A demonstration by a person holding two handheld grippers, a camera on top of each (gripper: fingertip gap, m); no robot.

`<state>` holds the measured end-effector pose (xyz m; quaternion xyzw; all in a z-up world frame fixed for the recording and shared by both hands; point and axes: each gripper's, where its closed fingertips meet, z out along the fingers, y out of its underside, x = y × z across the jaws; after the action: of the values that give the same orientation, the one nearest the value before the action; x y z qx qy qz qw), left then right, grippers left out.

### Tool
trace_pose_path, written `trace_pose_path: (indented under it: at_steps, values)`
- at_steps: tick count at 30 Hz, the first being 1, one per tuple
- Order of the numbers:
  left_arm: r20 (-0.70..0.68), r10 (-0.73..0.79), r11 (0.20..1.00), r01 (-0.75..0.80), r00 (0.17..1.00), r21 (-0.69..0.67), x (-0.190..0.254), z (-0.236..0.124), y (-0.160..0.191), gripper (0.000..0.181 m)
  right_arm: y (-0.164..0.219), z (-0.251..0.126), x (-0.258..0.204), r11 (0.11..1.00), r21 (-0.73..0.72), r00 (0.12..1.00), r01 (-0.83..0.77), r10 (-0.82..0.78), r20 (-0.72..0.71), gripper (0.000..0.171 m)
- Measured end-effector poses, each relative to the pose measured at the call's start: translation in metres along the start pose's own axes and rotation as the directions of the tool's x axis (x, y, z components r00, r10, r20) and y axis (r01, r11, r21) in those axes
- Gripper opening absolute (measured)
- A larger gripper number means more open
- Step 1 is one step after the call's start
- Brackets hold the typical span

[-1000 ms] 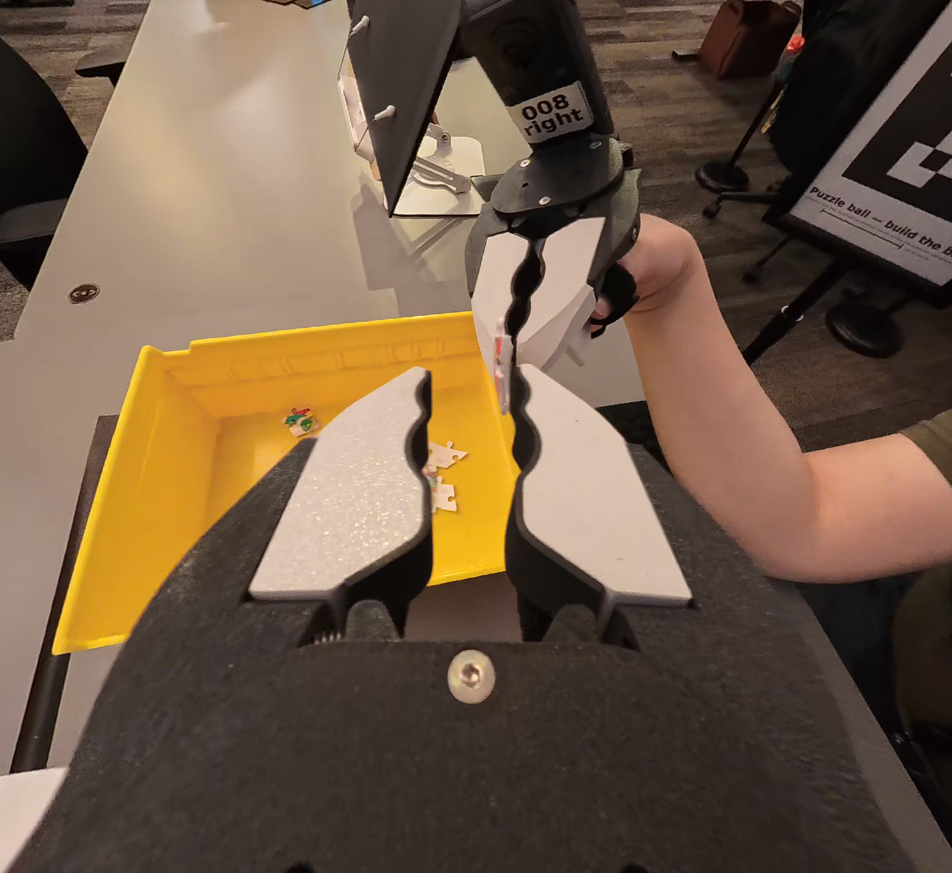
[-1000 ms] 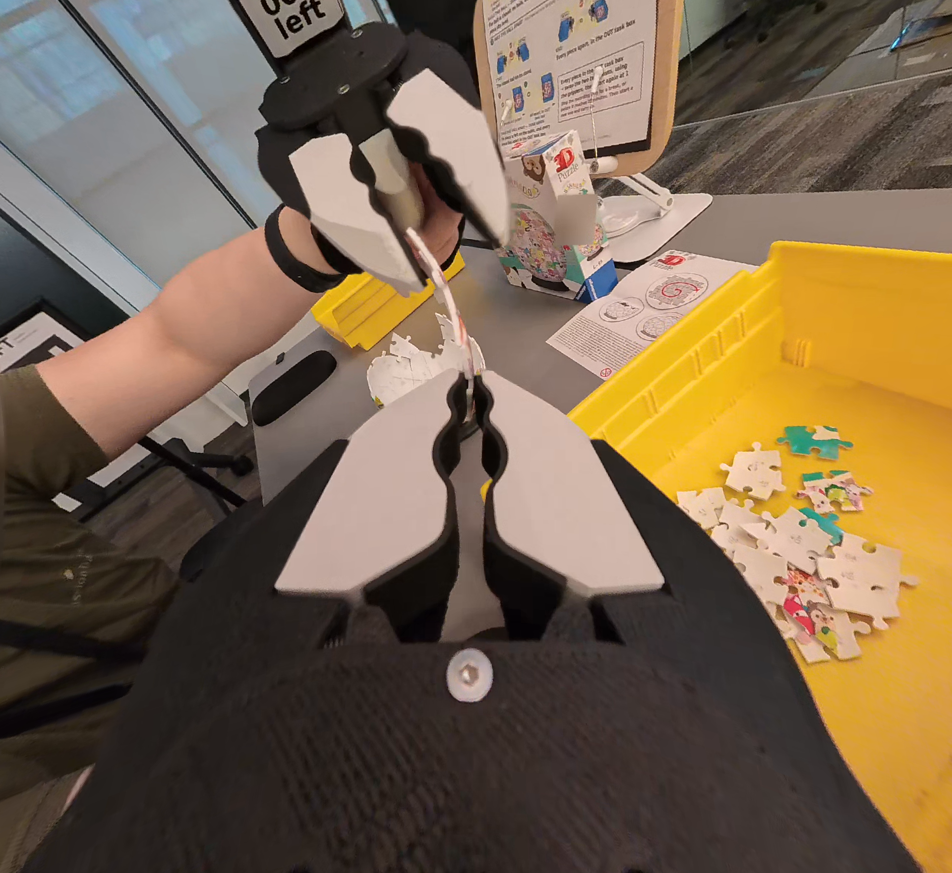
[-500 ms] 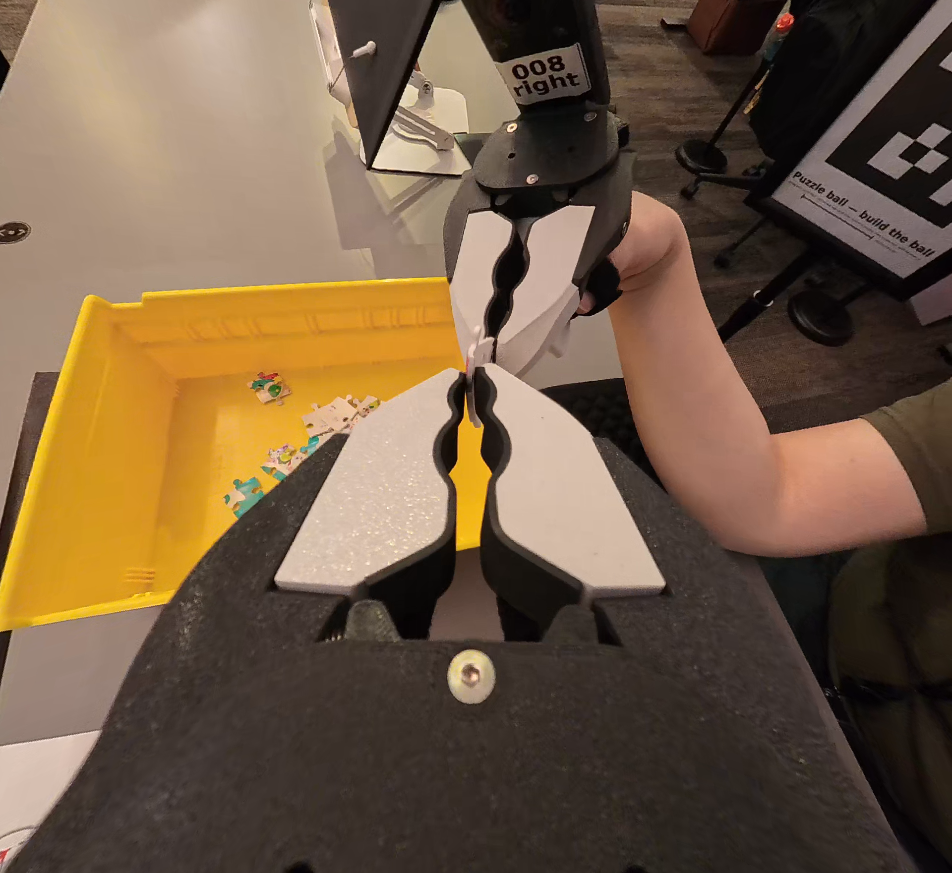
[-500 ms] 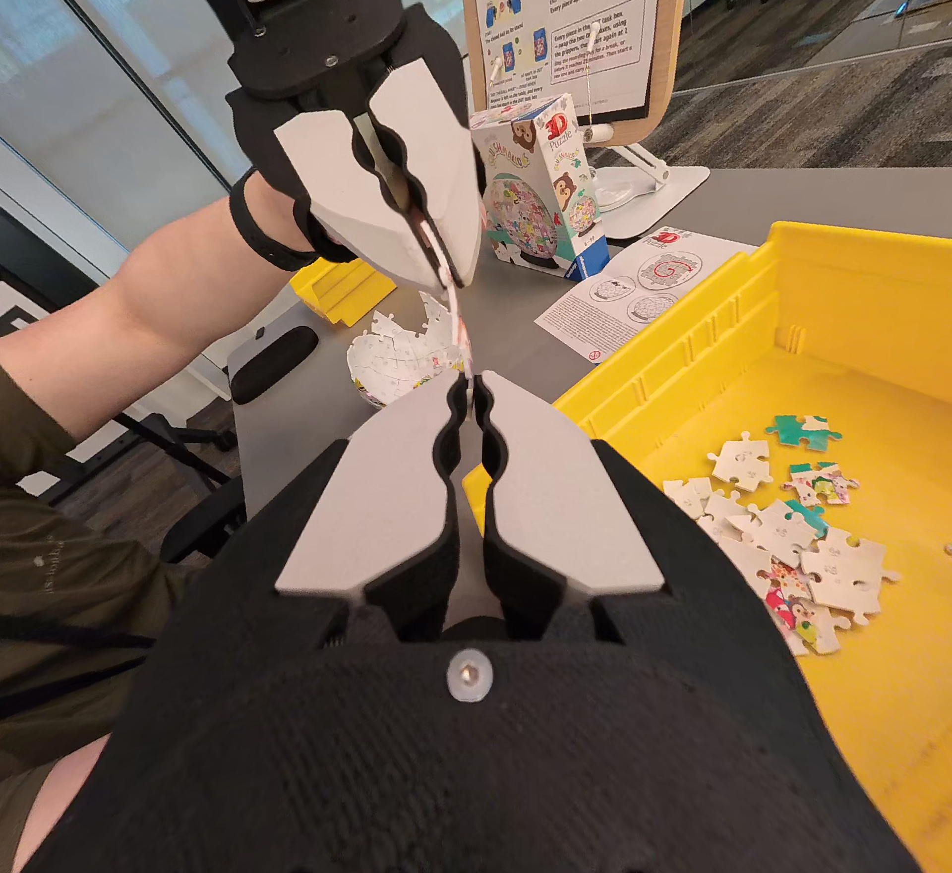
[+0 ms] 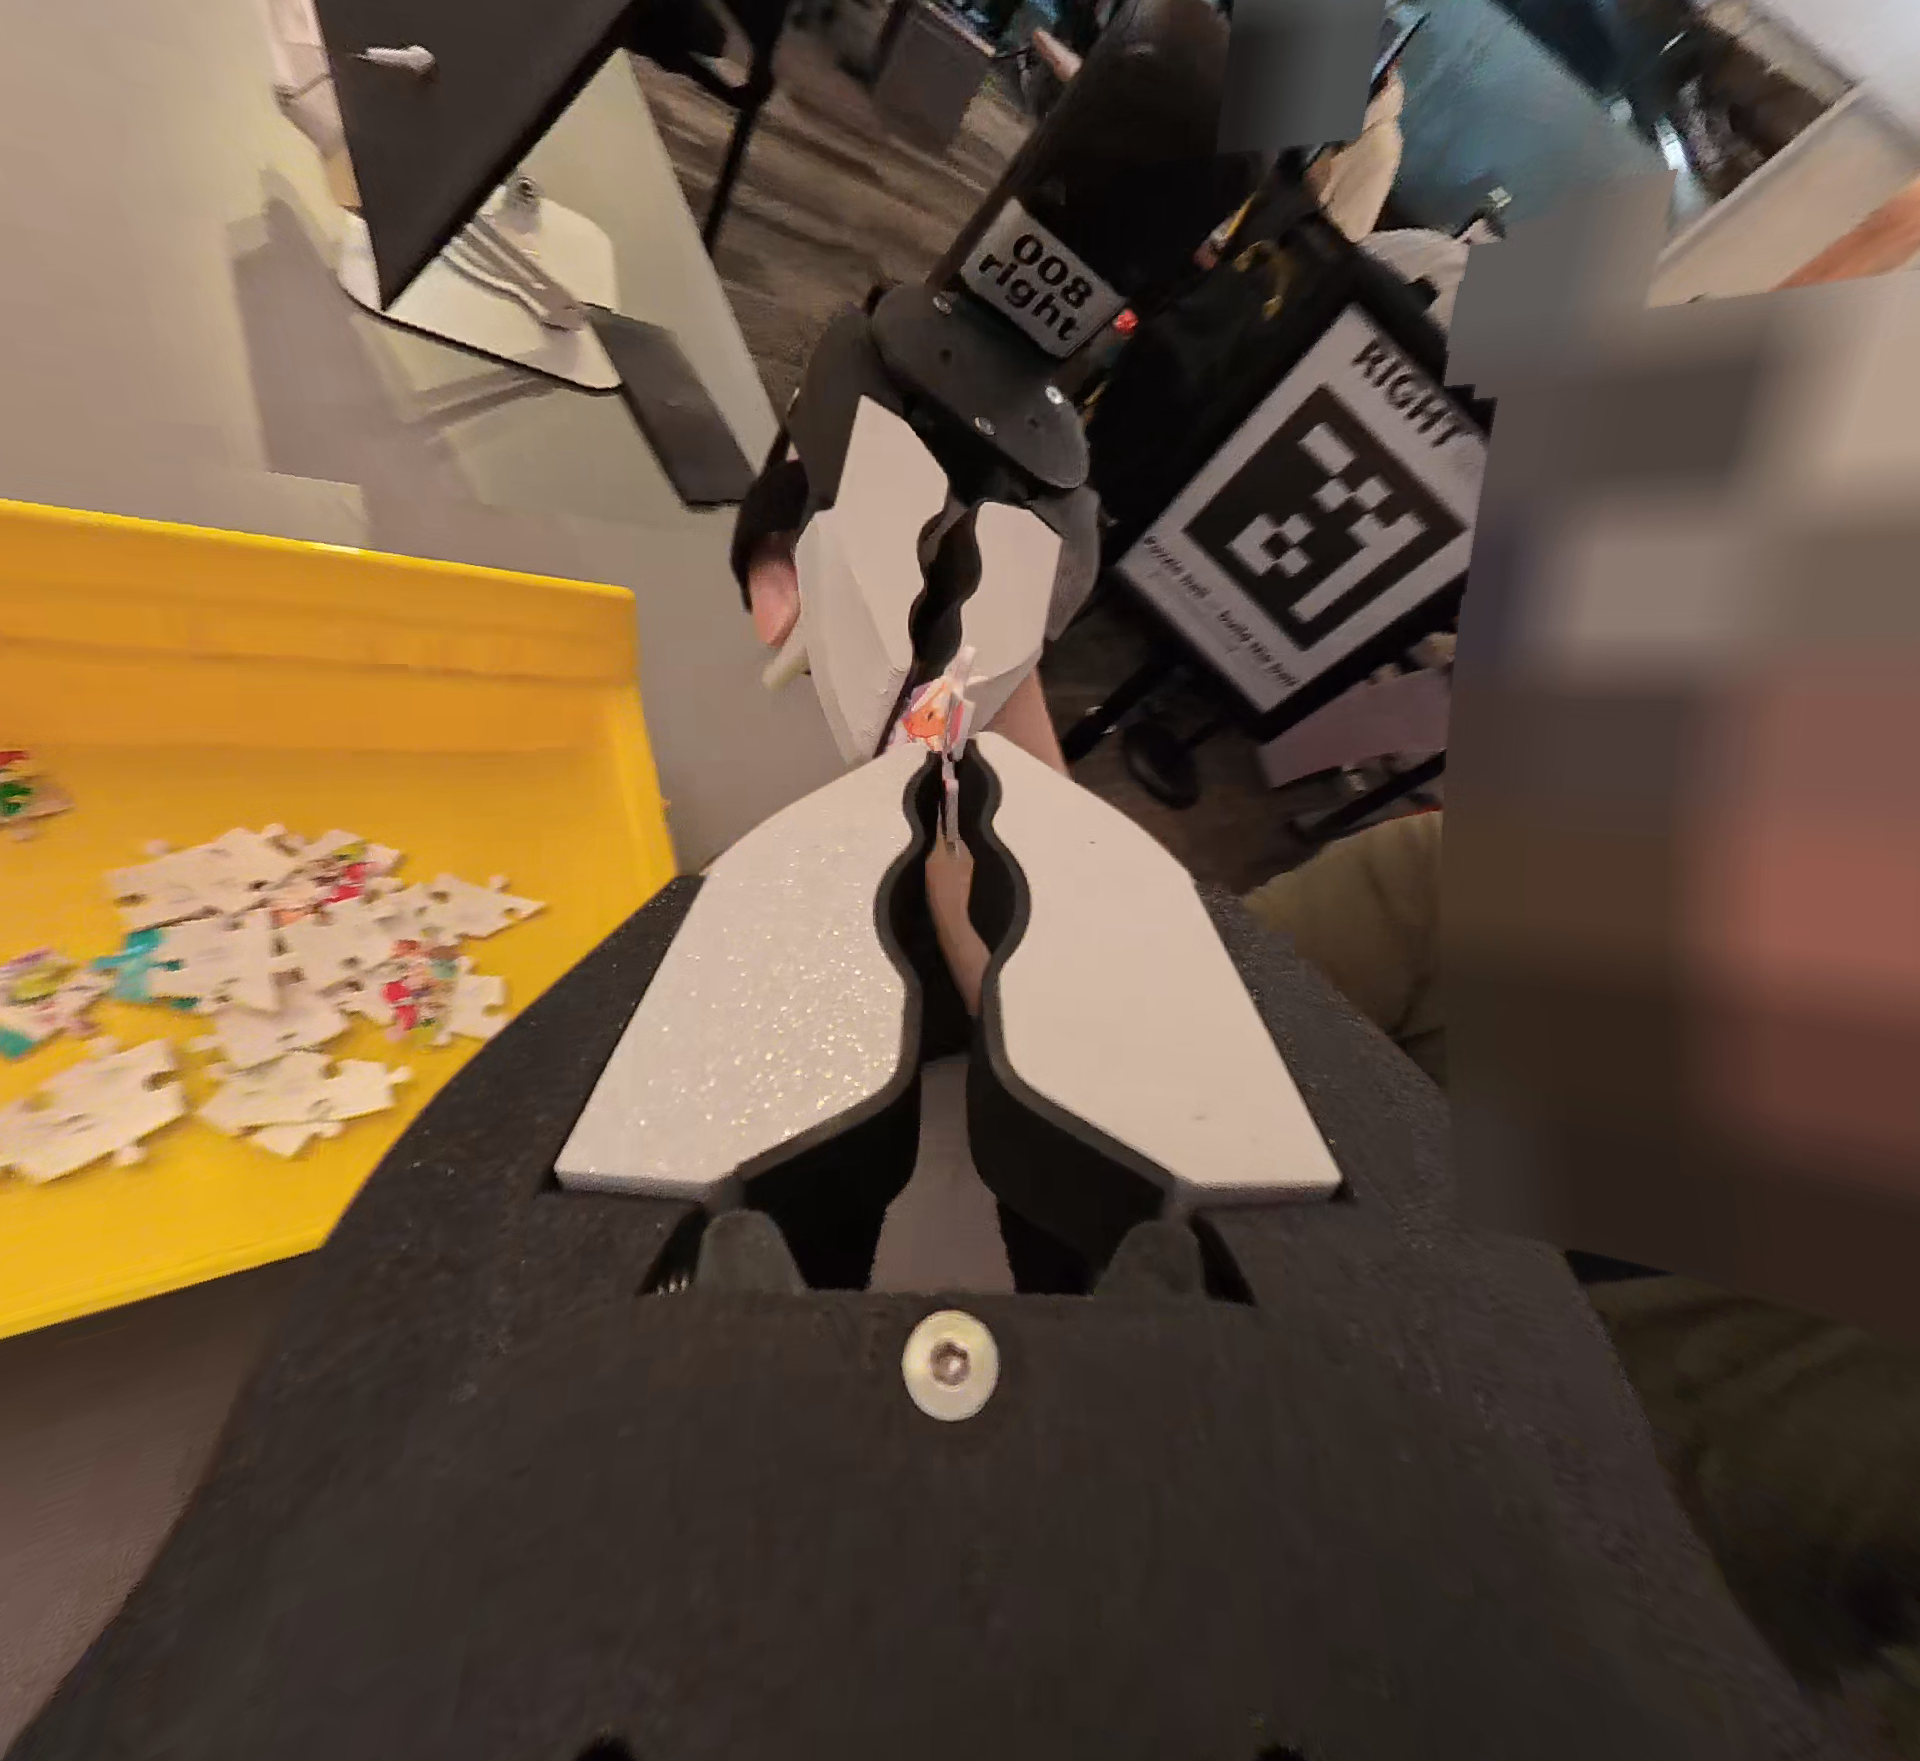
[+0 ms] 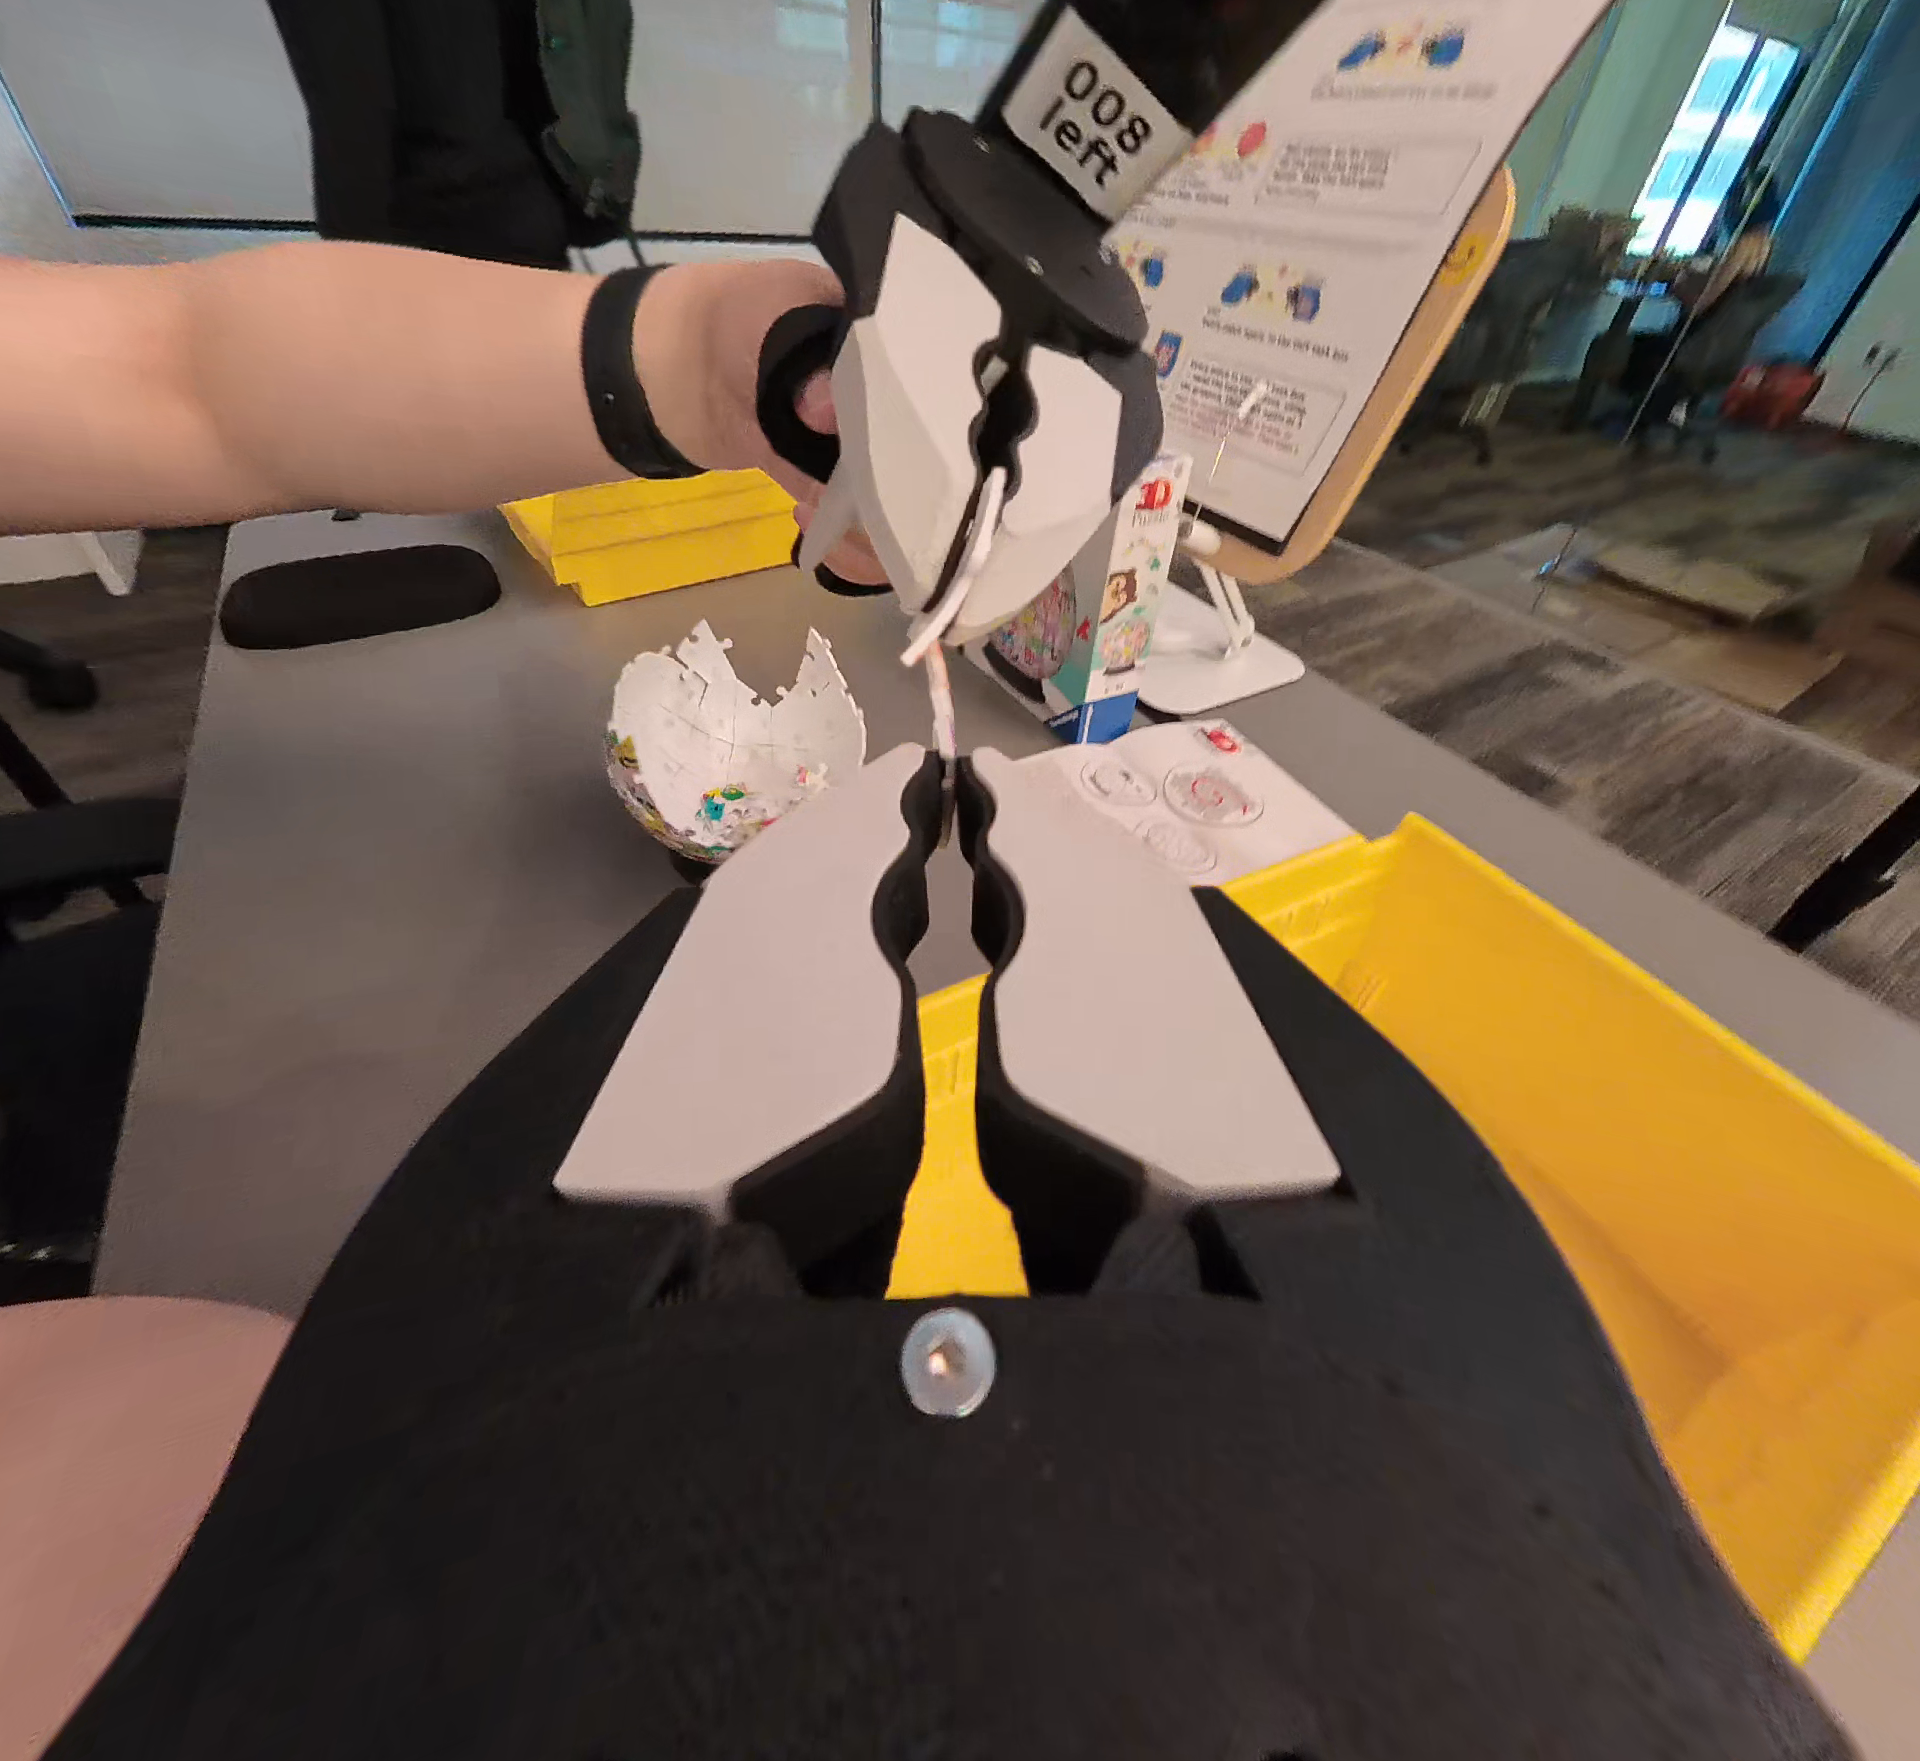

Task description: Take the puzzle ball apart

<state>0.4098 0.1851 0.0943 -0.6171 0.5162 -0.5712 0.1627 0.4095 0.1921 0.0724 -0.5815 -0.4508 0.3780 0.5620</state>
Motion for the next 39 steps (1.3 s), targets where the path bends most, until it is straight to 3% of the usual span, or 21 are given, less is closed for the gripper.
trace_pose_path:
  at_steps: [4,8,13,19,22,26,33,39]
  values:
    - [-0.054,-0.145,0.989,0.145,0.988,-0.002,0.008,-0.002,-0.001,0.003,-0.008,-0.001,-0.002,0.984,0.004,0.982,0.178,-0.177,-0.069,0.003]
    - [-0.063,-0.202,0.979,0.204,0.977,0.027,0.011,-0.008,-0.007,0.005,-0.018,0.001,0.002,0.923,-0.036,0.903,0.384,-0.383,-0.193,0.004]
    - [0.000,-0.221,0.975,0.221,0.975,0.032,0.013,-0.017,-0.011,0.006,-0.025,0.008,0.002,0.893,-0.073,0.864,0.445,-0.449,-0.229,0.004]
    - [-0.084,-0.168,0.986,0.165,0.982,-0.040,0.040,-0.017,0.000,0.002,-0.031,0.011,-0.030,0.957,0.162,0.962,0.240,-0.257,0.093,0.004]
    - [-0.131,-0.165,0.986,0.158,0.978,-0.062,0.052,-0.013,0.004,0.003,-0.038,0.006,-0.040,0.952,0.290,0.944,0.099,-0.181,0.274,0.003]
    - [-0.119,-0.180,0.981,0.171,0.976,-0.088,0.056,-0.009,0.007,0.004,-0.038,0.004,-0.043,0.940,0.321,0.860,-0.116,-0.066,0.506,0.003]
    - [-0.109,-0.230,0.972,0.224,0.967,-0.069,0.050,-0.017,0.009,0.002,-0.042,0.009,-0.040,0.910,0.393,0.850,-0.130,-0.102,0.517,0.006]
    - [-0.098,-0.234,0.971,0.228,0.967,-0.069,0.047,-0.021,0.011,0.003,-0.036,0.018,-0.039,0.937,0.342,0.877,-0.077,-0.099,0.470,0.004]
